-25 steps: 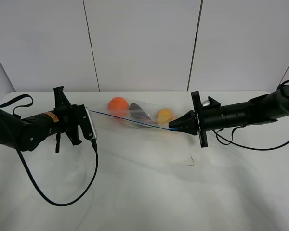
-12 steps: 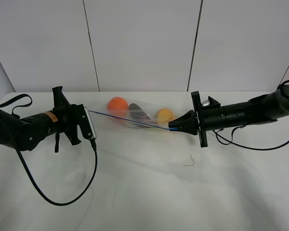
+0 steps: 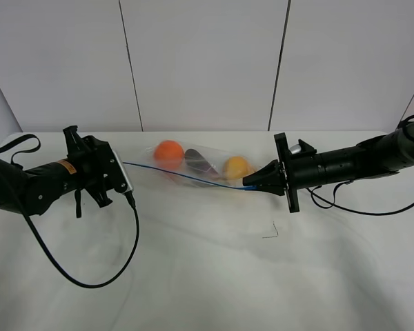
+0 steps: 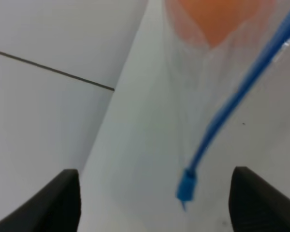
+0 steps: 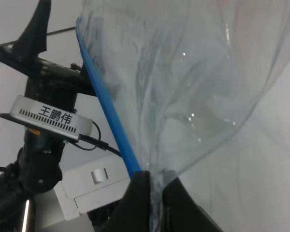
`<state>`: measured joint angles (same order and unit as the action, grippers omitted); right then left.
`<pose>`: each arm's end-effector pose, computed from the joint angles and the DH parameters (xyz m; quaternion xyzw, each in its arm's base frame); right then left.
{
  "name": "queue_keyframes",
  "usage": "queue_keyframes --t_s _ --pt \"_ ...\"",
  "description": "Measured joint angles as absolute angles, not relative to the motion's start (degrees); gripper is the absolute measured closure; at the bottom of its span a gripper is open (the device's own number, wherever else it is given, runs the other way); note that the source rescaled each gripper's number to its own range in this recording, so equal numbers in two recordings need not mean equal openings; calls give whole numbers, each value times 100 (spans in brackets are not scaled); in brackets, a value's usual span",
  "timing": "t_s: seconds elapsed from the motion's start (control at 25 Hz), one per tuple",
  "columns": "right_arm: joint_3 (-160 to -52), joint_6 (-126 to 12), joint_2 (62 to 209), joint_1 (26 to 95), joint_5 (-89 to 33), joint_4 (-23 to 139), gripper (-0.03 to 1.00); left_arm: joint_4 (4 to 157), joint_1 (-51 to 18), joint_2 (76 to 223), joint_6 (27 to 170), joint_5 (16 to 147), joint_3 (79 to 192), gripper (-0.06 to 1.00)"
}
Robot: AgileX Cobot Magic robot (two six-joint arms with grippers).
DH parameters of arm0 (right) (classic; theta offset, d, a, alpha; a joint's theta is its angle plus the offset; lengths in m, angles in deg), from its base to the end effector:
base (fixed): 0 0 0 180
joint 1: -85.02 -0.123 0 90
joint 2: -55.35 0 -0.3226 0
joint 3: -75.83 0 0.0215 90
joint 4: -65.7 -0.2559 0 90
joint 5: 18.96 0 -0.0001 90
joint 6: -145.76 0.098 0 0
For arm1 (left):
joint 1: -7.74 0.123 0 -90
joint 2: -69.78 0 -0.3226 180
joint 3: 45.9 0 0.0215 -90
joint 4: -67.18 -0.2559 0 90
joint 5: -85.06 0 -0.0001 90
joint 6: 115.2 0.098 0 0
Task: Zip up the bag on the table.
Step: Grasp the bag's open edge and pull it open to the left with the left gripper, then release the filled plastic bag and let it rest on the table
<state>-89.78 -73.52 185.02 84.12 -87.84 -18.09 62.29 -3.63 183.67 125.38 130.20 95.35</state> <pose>0.3847 0.0970 0.1424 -0.1374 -0.8103 -0.5691 0.0254 0.3523 -0.0769 0.1709 0.5074 0.6273 0.2400 0.5399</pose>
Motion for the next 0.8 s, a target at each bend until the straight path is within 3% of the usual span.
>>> queue_keyframes --t_s 0.32,0.56,0.8 --pt "-8978 -7352 18502 8412 -8784 -1809 97 6345 -363 18362 11797 13010 9025 -5" --pt "-8978 -7352 18502 8412 -8784 -1809 97 8030 -363 18362 10608 14070 8954 -5" --pt "-8978 -7352 18502 8412 -8784 -1809 97 9121 -352 18362 8982 14282 8954 -5"
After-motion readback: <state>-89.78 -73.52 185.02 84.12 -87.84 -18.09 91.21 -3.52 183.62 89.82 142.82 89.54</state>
